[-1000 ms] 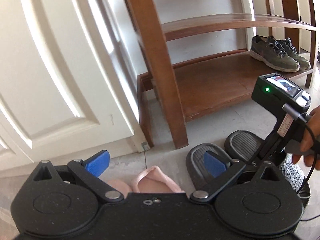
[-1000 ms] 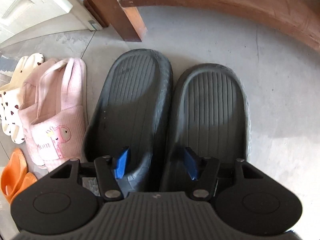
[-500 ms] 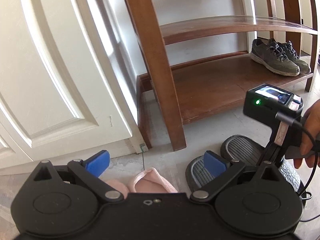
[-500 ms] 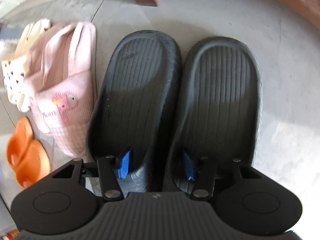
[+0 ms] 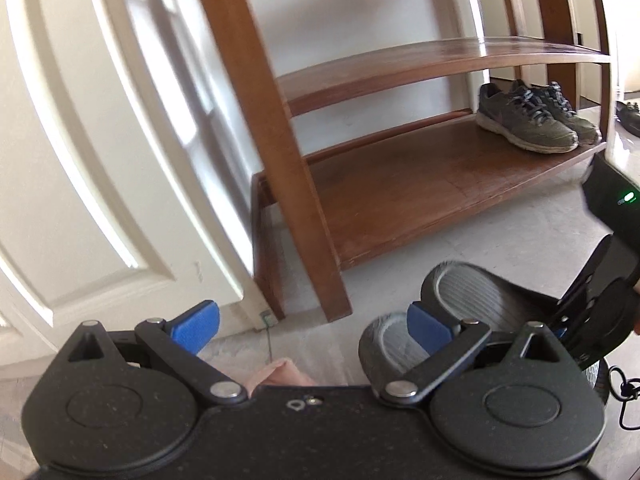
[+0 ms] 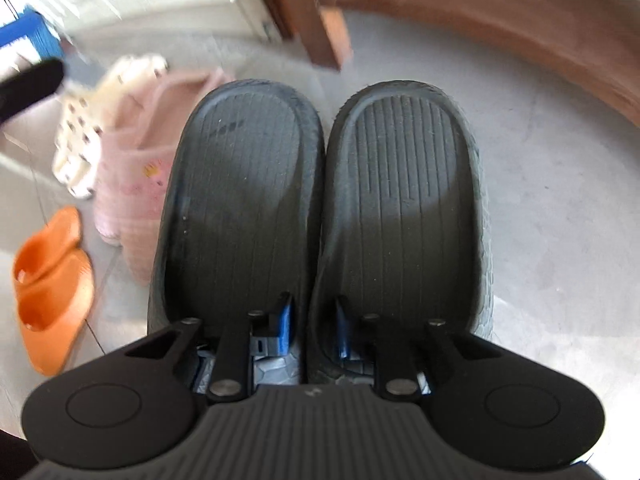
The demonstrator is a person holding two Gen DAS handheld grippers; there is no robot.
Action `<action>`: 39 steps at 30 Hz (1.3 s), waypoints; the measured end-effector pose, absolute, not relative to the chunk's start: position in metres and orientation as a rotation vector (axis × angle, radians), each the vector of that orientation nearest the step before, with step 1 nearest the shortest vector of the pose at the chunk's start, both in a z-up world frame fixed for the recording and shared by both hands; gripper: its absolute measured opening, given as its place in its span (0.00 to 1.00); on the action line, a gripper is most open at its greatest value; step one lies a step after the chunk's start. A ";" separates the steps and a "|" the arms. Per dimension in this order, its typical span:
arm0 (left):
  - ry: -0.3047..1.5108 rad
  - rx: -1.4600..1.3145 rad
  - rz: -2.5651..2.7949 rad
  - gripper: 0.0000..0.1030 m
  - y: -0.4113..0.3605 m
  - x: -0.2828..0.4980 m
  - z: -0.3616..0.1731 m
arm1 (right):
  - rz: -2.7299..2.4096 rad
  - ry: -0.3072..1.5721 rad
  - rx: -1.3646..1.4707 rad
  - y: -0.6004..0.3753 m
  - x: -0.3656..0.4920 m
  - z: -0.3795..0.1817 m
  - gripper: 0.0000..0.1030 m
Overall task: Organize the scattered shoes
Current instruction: 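Reach the right tool to the black textured slides and grip both, then lift the black slides with the right tool toward the rack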
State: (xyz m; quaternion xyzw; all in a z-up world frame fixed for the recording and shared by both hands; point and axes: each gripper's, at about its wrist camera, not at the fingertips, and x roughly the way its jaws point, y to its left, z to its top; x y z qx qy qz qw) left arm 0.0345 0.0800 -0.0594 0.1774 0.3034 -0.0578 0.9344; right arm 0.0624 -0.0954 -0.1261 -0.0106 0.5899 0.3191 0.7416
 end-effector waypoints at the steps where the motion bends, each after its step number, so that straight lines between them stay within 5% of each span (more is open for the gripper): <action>1: 0.610 0.368 -0.130 0.98 0.077 0.033 -0.058 | 0.696 1.271 -0.008 -0.103 0.058 -0.122 0.24; 28: 0.286 0.277 -0.387 0.99 -0.076 0.069 0.015 | 0.293 0.822 0.120 -0.307 0.002 0.022 0.23; 39: 0.279 0.245 -0.452 0.99 -0.119 0.083 0.021 | 0.153 0.805 0.059 -0.364 0.083 0.092 0.23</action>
